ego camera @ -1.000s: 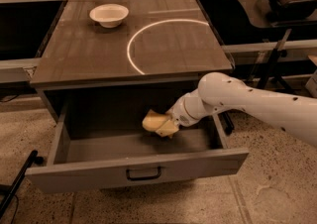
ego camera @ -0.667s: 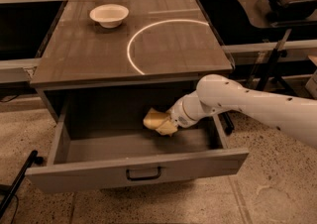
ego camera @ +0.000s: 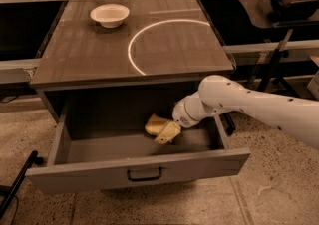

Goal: Place sponge into top drawer

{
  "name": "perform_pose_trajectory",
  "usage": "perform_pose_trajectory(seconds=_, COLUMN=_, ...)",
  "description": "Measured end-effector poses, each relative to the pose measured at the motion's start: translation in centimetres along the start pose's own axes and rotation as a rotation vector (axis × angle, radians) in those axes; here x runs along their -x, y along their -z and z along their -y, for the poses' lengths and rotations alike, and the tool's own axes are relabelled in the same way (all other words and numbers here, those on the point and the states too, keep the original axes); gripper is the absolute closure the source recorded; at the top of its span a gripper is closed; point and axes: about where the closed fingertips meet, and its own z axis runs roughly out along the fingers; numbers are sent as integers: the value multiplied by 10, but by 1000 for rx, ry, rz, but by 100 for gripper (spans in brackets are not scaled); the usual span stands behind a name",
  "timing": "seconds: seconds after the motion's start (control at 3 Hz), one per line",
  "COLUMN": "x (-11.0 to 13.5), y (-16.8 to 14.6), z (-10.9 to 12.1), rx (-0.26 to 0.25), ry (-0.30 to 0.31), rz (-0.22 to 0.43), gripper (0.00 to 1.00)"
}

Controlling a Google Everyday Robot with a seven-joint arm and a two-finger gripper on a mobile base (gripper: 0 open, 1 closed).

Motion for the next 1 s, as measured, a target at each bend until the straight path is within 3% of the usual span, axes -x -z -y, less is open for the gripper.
perform_pose_trajectory(seconds=1.0, x=-13, y=89, z=3, rx=-66, ry=-76, rz=105, gripper=0)
